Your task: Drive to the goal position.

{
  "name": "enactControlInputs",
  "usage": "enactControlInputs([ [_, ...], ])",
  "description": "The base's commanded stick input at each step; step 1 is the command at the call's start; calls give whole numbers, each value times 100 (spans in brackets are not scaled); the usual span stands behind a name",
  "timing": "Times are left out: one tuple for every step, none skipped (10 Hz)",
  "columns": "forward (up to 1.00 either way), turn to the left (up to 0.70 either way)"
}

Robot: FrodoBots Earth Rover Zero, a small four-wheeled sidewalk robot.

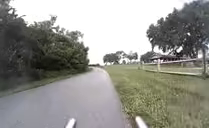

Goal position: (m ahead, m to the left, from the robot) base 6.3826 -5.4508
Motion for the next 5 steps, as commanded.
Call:
enactControlInputs([
  [70, 0],
  [70, 0],
  [70, 0],
  [70, 0],
  [70, 0],
])
